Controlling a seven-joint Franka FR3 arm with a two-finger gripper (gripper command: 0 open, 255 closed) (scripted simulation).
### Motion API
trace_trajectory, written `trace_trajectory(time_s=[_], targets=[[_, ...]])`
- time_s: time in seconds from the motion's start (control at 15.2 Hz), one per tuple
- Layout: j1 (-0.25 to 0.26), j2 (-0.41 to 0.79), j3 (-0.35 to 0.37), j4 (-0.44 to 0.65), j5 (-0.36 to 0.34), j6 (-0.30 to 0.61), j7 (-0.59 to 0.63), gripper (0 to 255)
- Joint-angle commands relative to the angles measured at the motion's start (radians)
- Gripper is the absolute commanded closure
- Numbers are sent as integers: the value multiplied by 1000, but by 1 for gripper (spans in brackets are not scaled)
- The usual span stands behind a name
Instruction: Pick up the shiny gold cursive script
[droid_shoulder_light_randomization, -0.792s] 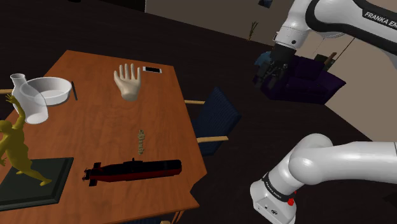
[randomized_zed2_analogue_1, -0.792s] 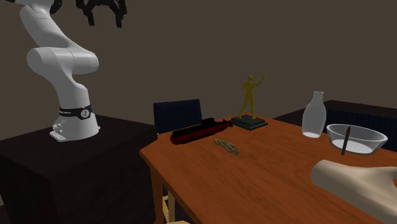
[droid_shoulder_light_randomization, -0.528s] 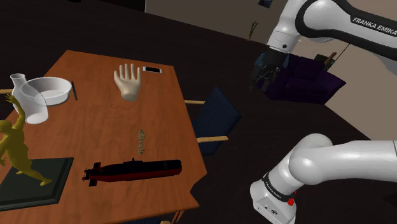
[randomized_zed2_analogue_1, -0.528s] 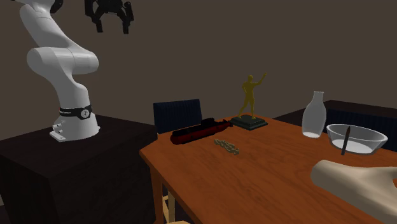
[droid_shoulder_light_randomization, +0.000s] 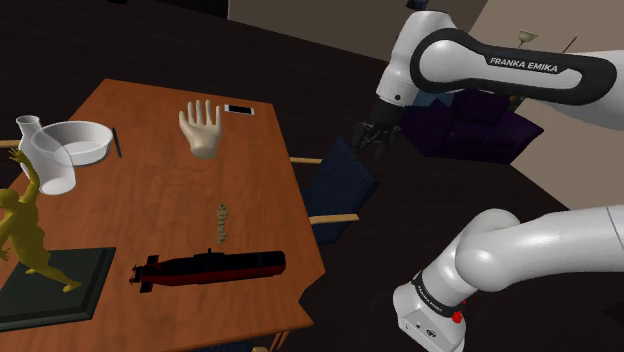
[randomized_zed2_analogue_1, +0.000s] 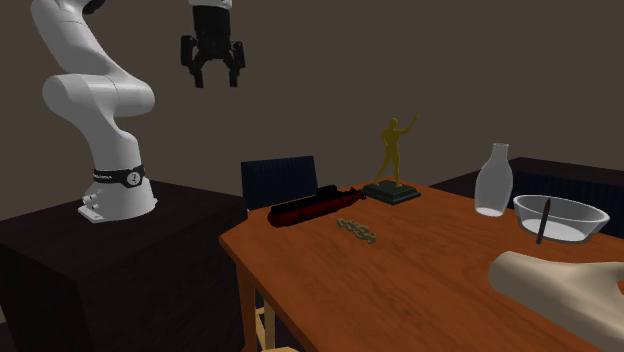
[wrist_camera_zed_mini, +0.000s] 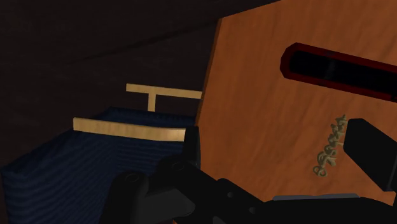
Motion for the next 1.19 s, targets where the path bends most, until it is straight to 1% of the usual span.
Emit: trace_trajectory(time_s=[0.0, 0.33, 0.59, 0.86, 1.12], targets=[[7, 51, 27, -7, 12, 64, 28, 0], [23, 199, 94, -5, 28, 218, 102, 0], [32, 336, 143, 22, 22, 332, 167, 0], [39, 486, 185, 73, -7, 434, 240, 0], [51, 644, 212, 145, -60, 519, 323, 0]])
